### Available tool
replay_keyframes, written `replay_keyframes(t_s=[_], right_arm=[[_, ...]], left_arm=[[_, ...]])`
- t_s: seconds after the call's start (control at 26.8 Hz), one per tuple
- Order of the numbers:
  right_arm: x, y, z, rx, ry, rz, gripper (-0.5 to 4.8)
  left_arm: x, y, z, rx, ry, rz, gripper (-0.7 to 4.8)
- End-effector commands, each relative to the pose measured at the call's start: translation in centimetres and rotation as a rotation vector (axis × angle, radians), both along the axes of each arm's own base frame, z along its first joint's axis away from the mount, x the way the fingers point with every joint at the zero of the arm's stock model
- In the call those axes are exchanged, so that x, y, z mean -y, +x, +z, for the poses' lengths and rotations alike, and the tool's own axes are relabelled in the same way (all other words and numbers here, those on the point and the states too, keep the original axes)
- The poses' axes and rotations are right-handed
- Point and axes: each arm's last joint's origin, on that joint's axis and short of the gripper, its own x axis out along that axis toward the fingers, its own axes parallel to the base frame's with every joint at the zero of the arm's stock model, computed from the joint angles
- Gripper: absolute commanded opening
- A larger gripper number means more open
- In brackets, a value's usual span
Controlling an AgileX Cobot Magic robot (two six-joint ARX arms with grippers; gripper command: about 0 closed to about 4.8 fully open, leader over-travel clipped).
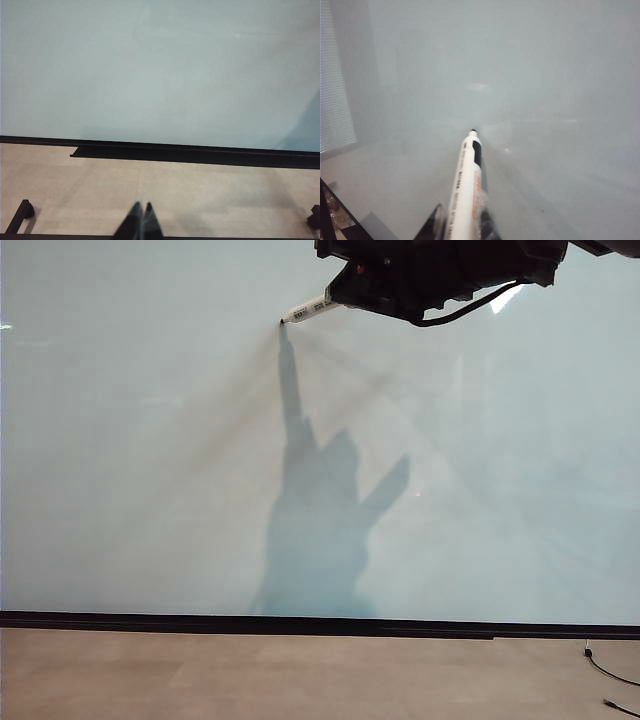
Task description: Pick up the pen on the shelf to the right of the whiteboard and write the letter Z.
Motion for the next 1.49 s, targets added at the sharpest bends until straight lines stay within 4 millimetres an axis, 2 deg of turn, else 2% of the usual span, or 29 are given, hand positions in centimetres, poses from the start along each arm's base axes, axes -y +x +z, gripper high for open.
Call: replay_keyframes(t_s=[0.04,0.82,1.49], right_arm=[[0.2,0.0,0.5,0.018,0.018,-0.016,-0.05],[1.0,0.3,0.7,0.010,0.011,-0.038,-0.06],[3.4,-0.8,0.5,0.010,0.012,-0.087,-0.06]], left_arm=[[0.0,0.0,0.2,0.013,0.004,-0.004,-0.05],[0.0,0.0,0.2,0.013,0.004,-0.004,-0.05],[0.0,0.0,0.2,0.014,0.004,-0.004,-0.04]])
